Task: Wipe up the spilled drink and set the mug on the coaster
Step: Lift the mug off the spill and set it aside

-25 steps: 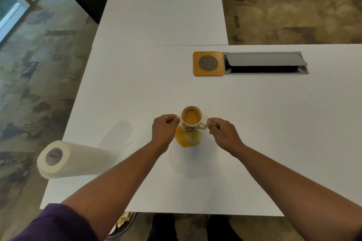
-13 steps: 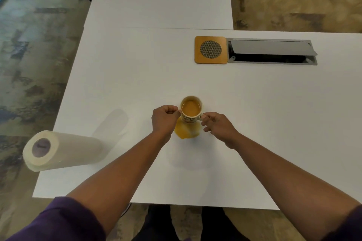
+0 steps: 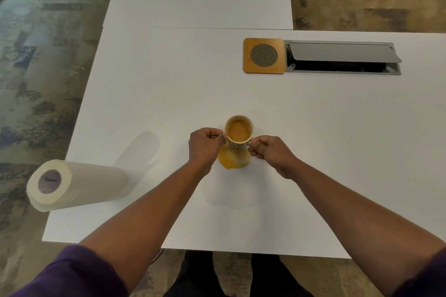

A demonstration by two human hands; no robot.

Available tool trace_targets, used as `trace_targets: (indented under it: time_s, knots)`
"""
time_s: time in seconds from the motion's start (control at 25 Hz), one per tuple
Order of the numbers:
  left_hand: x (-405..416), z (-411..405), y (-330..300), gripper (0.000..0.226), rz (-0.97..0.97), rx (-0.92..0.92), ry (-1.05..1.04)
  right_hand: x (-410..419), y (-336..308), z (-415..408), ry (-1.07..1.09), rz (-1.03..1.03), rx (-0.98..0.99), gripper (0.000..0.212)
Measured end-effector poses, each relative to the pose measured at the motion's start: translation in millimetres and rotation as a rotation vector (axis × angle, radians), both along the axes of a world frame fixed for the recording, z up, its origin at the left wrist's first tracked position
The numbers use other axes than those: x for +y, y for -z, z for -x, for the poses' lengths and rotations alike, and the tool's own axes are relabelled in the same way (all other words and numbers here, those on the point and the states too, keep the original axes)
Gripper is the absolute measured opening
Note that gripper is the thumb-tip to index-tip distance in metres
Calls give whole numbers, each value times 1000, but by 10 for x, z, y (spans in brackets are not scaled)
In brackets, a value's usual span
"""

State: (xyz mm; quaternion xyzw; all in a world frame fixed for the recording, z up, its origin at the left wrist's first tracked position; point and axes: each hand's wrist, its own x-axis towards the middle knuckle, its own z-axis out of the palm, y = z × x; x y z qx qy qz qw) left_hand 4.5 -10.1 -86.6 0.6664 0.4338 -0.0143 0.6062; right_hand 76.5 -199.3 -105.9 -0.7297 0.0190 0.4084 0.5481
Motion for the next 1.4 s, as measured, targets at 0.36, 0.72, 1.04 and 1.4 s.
trace_targets:
  time_s: [0.36, 0.72, 1.04, 1.4]
  knots:
    - [7, 0, -103, 15, -32, -44, -7, 16, -26, 22, 11, 0, -90, 23]
    - [18, 27, -187, 8, -39, -78, 6, 6, -79, 75, 16, -19, -100, 26]
    - [24, 89, -220, 6, -31, -76, 15, 27, -140, 144, 31, -18, -98, 21]
    - [-13, 100, -244, 4, -42, -71, 15, 14, -147, 157, 32, -10, -92, 23]
